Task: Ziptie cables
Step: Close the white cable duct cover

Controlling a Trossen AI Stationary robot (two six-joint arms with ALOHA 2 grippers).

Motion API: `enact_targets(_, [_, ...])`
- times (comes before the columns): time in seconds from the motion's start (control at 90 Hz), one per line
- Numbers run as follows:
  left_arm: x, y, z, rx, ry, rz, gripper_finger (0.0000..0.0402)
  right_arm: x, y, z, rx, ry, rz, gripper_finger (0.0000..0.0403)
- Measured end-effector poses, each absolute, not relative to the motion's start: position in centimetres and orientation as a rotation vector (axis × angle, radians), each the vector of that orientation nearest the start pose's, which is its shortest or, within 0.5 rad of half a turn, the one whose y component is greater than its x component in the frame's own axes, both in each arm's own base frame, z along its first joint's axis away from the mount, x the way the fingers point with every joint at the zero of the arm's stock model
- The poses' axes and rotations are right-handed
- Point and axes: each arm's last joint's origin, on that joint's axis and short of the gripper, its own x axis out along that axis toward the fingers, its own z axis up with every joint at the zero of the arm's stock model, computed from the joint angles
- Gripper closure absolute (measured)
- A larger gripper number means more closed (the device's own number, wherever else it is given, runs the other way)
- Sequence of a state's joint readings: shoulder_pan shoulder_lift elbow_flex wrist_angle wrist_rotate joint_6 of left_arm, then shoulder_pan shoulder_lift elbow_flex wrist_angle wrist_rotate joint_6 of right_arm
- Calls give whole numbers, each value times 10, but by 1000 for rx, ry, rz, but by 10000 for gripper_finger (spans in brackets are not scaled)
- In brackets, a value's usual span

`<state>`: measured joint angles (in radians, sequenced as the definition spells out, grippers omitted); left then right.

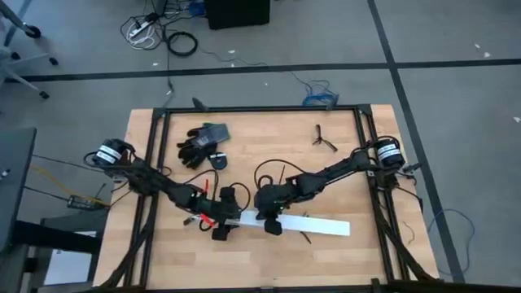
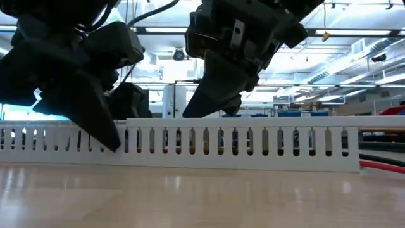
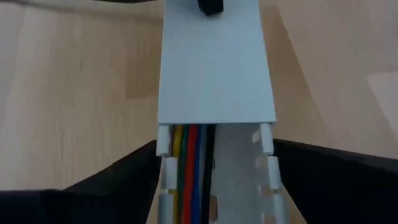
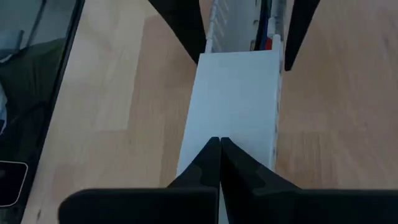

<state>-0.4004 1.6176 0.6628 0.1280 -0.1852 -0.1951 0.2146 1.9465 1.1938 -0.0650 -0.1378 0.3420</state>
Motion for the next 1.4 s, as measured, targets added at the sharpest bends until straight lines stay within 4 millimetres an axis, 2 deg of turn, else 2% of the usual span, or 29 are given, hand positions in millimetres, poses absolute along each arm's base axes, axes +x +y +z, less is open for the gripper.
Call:
enact_targets(0.367, [267, -107, 131, 58, 808, -126, 160, 394, 88, 156, 286, 857, 206, 403])
enact_targets(1.033, [267, -107, 131, 56, 803, -127, 163, 402, 77, 161, 257, 758, 258, 403])
enact_targets(1.111, [268, -108, 132, 54, 797, -128, 163, 404, 77, 166, 248, 708, 265, 403])
enact_targets(1.244, [268, -107, 131, 26, 800, -113, 163, 400, 82, 187, 238, 650, 290, 403])
enact_targets(1.4, [267, -106, 131, -16, 819, -61, 164, 389, 88, 193, 222, 720, 259, 403])
